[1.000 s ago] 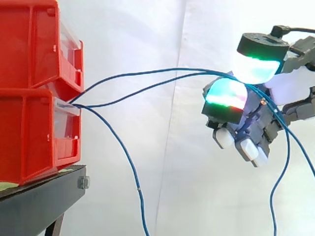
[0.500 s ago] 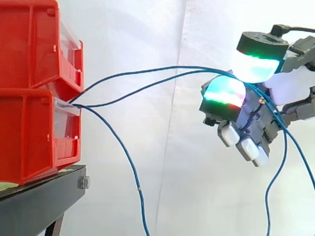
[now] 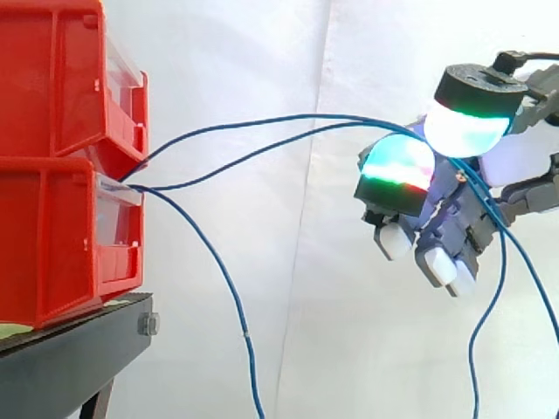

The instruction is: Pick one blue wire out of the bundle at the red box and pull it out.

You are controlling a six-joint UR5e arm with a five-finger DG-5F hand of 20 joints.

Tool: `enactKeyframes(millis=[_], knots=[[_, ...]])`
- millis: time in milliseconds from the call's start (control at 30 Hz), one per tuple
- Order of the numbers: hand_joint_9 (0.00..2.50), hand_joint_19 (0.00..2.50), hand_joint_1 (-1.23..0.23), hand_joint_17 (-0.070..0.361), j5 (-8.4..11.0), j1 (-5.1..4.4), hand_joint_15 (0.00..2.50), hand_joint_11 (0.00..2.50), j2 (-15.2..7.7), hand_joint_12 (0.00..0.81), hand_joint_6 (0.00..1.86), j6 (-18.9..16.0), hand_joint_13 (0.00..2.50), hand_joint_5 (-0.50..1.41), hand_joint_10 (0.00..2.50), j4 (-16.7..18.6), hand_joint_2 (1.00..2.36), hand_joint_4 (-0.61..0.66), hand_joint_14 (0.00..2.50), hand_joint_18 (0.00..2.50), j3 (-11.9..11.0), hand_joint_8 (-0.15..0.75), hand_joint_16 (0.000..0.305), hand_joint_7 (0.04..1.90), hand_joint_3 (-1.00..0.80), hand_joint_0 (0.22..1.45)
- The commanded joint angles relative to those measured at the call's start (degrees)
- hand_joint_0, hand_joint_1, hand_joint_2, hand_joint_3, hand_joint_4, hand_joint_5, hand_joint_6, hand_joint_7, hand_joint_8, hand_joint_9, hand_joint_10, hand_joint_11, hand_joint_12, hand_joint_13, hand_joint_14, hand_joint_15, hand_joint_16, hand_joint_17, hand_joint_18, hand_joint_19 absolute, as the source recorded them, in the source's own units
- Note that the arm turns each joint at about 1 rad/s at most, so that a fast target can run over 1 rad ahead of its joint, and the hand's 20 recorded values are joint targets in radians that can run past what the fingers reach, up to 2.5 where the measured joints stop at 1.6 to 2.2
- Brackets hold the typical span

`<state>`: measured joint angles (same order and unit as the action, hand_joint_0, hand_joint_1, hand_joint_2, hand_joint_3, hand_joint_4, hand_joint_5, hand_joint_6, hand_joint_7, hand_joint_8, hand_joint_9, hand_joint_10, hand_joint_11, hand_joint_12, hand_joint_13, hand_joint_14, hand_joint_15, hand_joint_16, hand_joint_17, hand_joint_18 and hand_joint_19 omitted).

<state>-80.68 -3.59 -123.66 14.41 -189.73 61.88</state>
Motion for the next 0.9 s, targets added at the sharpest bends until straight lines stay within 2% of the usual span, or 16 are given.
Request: enactKeyframes(millis=[0,133,400,633,733,867], knots=[[0.84,0.48,-0.74,0.123,0.0,-0.1,0.51,0.55,0.0,0.422,0.95,0.0,0.85,-0.21,0.01,0.2,1.0,0.11,0.02,0.77,0.0,0.279,0.055,0.88,-0.5,0.58],[0.89,0.5,-0.68,0.128,0.0,-0.02,0.52,0.55,0.0,0.435,0.94,0.0,0.85,-0.2,0.01,0.0,1.0,0.12,0.02,0.76,0.0,0.296,0.057,0.91,-0.5,0.54],[0.89,0.52,-0.7,0.137,0.0,-0.02,0.52,0.57,0.0,0.456,0.94,0.0,0.84,-0.19,0.01,0.0,1.0,0.14,0.02,0.75,0.0,0.323,0.061,0.92,-0.5,0.5],[0.9,0.53,-0.76,0.125,0.0,-0.02,0.52,0.57,0.0,0.434,0.94,0.0,0.85,-0.19,0.01,0.0,1.0,0.13,0.02,0.75,0.0,0.31,0.056,0.94,-0.49,0.58],[0.93,0.53,-0.75,0.122,-0.09,-0.1,0.52,0.58,0.0,0.429,0.95,0.0,0.86,-0.18,0.01,0.0,1.01,0.12,0.02,0.76,0.0,0.317,0.054,0.97,-0.37,0.62],[0.95,0.53,-0.75,0.122,-0.09,-0.1,0.53,0.6,0.0,0.429,0.95,-0.1,0.88,-0.18,0.02,0.0,1.01,0.1,0.02,0.77,0.0,0.323,0.054,1.0,-0.3,0.62]])
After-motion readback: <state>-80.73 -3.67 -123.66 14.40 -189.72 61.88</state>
